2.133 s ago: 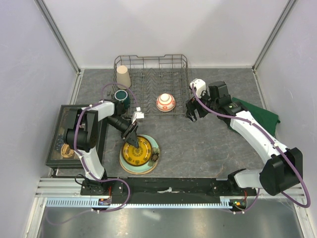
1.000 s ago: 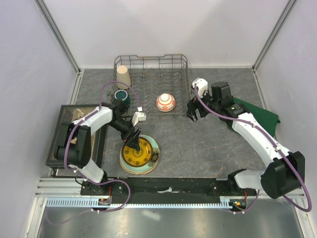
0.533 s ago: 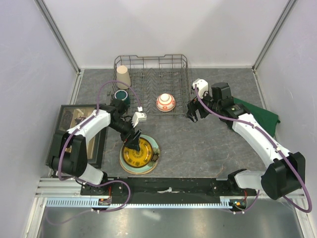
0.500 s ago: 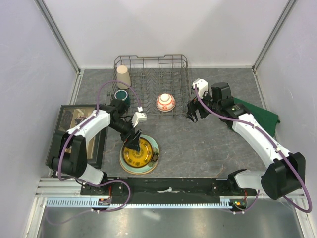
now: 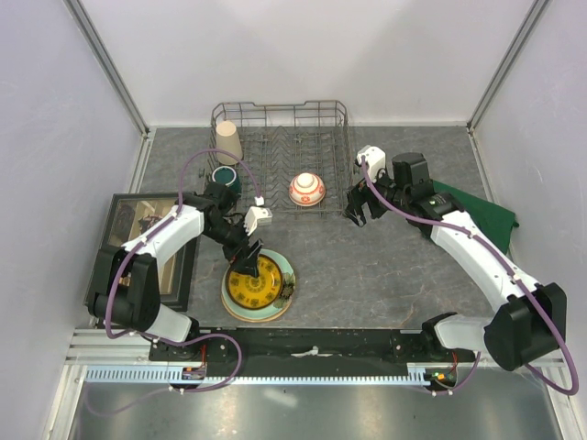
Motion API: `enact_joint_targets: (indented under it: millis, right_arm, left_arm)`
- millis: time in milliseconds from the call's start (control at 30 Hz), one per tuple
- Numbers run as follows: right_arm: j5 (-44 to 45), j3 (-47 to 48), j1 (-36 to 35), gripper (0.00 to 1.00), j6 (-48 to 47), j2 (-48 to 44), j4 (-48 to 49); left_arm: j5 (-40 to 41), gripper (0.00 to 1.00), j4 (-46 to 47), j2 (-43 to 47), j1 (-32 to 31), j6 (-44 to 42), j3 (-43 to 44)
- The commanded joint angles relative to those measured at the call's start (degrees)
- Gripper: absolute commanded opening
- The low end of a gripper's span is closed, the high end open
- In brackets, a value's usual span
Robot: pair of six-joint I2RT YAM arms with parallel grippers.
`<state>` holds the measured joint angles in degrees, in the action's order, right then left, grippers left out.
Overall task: Unload the mixed dishes from the dish rack
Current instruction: Place the plate at the center of the board.
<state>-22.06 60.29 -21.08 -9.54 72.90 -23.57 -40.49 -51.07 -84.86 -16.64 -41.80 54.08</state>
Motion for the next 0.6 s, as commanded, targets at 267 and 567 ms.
enact_joint_targets:
  millis: [267, 567]
  right_arm:
    - [-0.96, -0.62, 0.69, 0.9, 0.58, -1.1, 1.86]
    - [-0.61, -0.53, 0.52, 0.9, 0.66, -0.75, 1.86]
  left_arm:
    - [3.4, 0.95, 3.87, 3.73, -0.32, 1.98, 2.69]
    - [13.31, 0.99, 10.45, 11.73, 0.3, 7.17, 8.66]
